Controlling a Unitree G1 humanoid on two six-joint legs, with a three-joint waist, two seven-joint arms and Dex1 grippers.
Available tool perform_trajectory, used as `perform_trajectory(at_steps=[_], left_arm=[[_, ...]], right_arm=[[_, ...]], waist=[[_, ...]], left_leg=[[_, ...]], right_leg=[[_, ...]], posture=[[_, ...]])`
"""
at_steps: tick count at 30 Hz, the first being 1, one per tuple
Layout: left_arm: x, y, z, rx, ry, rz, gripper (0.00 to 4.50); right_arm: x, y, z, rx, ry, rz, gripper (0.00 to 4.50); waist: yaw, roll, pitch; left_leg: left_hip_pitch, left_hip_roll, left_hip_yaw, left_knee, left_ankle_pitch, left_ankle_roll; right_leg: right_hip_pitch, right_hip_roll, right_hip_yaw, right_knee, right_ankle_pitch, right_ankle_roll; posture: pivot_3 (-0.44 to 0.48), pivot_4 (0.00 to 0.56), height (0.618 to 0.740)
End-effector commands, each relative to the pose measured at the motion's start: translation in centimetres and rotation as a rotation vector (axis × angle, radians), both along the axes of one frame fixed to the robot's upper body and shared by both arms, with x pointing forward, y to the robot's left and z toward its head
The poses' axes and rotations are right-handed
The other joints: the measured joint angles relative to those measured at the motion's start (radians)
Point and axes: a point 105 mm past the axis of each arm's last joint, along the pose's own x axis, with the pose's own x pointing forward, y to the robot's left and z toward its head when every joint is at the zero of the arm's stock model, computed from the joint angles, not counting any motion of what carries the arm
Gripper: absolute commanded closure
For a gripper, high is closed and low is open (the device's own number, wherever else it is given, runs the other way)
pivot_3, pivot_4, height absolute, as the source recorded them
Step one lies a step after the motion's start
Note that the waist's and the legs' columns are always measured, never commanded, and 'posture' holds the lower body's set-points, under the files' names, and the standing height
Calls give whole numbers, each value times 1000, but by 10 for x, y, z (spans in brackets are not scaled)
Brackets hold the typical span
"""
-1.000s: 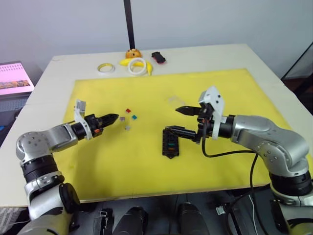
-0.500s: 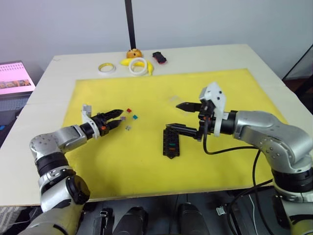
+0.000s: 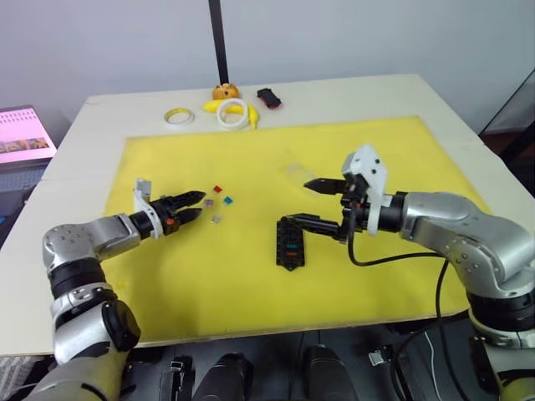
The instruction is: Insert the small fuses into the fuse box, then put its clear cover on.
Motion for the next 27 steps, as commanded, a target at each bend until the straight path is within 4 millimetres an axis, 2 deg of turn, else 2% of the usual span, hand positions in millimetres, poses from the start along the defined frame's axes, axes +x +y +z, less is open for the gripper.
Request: perform_trajectory(at_steps=[1,8,13,18,27], left_arm=[[-3,1,0,-10,3,-10,1573],[2,-12,-14,-21,25,-2,1573],[11,-18,-16,-59,30,5,1573],[11,-37,-18,-69,19,-70,1573],[13,-50,-14,-100,5,-97,1573]], right_arm=[[-3,-2,11,6,-48,8,0],[-1,0,12,7,-49,9,0],[-2,-2,14,17,-48,5,0],[-2,-6,9,-5,-33,-3,0],[-4,-6,10,-1,-26,-4,0]], waist=[[2,0,0],[7,0,0],[14,0,0],[32,0,0],[35,0,0]], left_leg=[[0,0,0,0,0,0],[0,-1,0,1,0,0],[0,-1,0,1,0,0],[1,-2,0,2,0,0],[1,-3,-1,3,0,0]], right_leg=[[0,0,0,0,0,0],[1,-1,0,0,0,0],[2,-1,0,0,0,0],[3,-1,0,0,0,0],[4,-3,0,-1,0,0]], posture=[[0,150,740],[0,150,740],[0,150,740],[0,150,740],[0,150,740]])
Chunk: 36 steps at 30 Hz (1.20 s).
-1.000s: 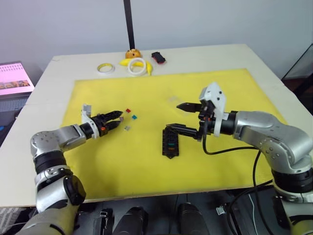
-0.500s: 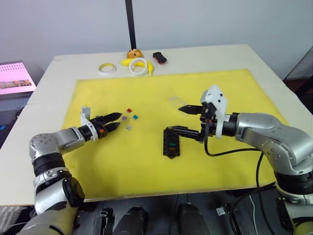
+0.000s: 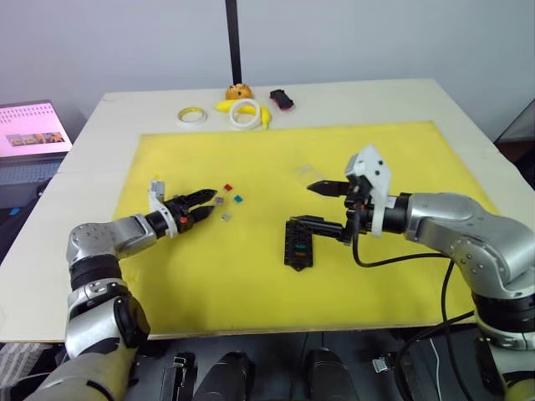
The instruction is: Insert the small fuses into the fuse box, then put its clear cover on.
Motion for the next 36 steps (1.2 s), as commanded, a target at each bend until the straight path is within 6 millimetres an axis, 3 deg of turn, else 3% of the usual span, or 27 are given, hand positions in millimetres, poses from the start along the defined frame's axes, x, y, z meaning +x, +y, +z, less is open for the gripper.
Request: perform_trajectory(at_steps=[1,21,25,36], left_arm=[[1,-17,-4,-15,24,-45,1573],[12,-24,-6,-8,6,-41,1573],[12,-26,-10,19,20,-48,2896],[16,-19,-22,65,65,6,2896]], right_arm=[[-3,0,11,14,-45,4,0],[-8,3,8,15,-39,1,0],[-7,3,8,17,-40,-8,0],[-8,1,8,13,-41,-13,0]], waist=[[1,0,0],[24,0,0],[23,0,0],[22,0,0]], left_leg=[[0,0,0,0,0,0],[0,0,-1,1,0,0],[0,0,-1,1,0,0],[1,0,-1,1,0,0]], right_leg=[[0,0,0,0,0,0],[1,0,0,0,0,0],[2,0,0,-1,0,0],[2,0,0,-1,0,0]], posture=[[0,150,740],[0,150,740],[0,150,740],[0,150,740]])
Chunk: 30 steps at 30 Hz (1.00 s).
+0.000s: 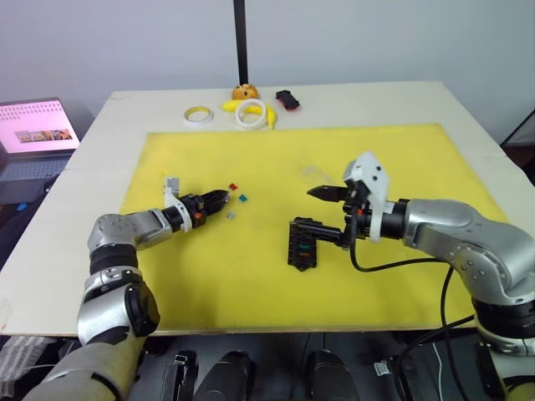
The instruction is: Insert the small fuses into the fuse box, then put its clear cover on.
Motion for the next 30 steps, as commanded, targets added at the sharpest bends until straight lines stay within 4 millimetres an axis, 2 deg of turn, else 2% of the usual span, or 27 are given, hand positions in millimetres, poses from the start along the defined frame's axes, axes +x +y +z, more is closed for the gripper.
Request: perform_trajectory(at_steps=[1,7,8,10,11,12,14,17,20,25,27,30], left_arm=[[-2,-5,-17,31,60,4,2896],[-2,-3,-24,71,82,20,2896],[-2,-1,-33,120,113,27,3325],[-5,2,-47,181,165,38,3798],[-6,5,-53,212,184,46,4251],[-7,10,-56,227,190,61,4471],[-8,18,-56,226,196,78,4471],[-8,31,-37,194,158,73,4471],[-11,46,-12,166,106,56,4471],[-21,58,54,74,-111,-20,4471],[-30,57,82,61,-244,-73,4471],[-43,40,101,74,-338,-178,4471]], right_arm=[[-5,-1,13,8,-59,6,0],[-5,-1,13,7,-63,6,0],[-5,-1,13,7,-63,7,0],[-5,0,13,8,-64,7,0],[-5,0,13,8,-64,7,0],[-5,0,13,9,-64,7,0],[-5,1,13,10,-62,7,0],[-8,2,11,11,-57,11,0],[-9,0,11,9,-61,9,0],[-8,-5,19,33,-69,2,0],[-9,-5,26,70,-63,9,0],[-10,-4,36,154,-38,21,0]], waist=[[0,0,0],[0,0,0],[0,0,0],[0,0,-1],[0,1,-1],[0,3,-3],[-4,6,-6],[-13,7,-7],[-37,6,-6],[-65,4,-5],[-64,4,-5],[-53,3,-5]], left_leg=[[0,0,0,0,0,0],[1,0,0,0,0,0],[1,0,0,0,0,0],[2,0,0,0,0,0],[3,0,0,0,0,0],[4,0,0,-1,0,0],[9,1,1,-2,0,0],[15,4,4,-6,0,0],[14,5,4,-7,0,0],[9,4,3,-10,0,0],[-1,4,3,-7,0,0],[-3,3,2,-5,0,0]], right_leg=[[0,0,0,0,0,0],[1,0,0,0,0,0],[1,0,0,0,0,0],[2,0,0,0,0,0],[2,0,0,0,0,0],[4,0,0,0,0,0],[7,0,1,0,0,0],[9,3,2,0,0,0],[8,3,2,0,0,0],[-1,4,4,1,0,0],[-10,4,4,2,0,0],[-11,2,3,2,0,0]], posture=[[0,150,740],[0,150,740],[0,150,740],[0,150,740],[0,150,740],[0,150,740],[0,150,740],[0,150,740],[0,150,740],[0,150,740],[0,150,740],[0,150,740]])
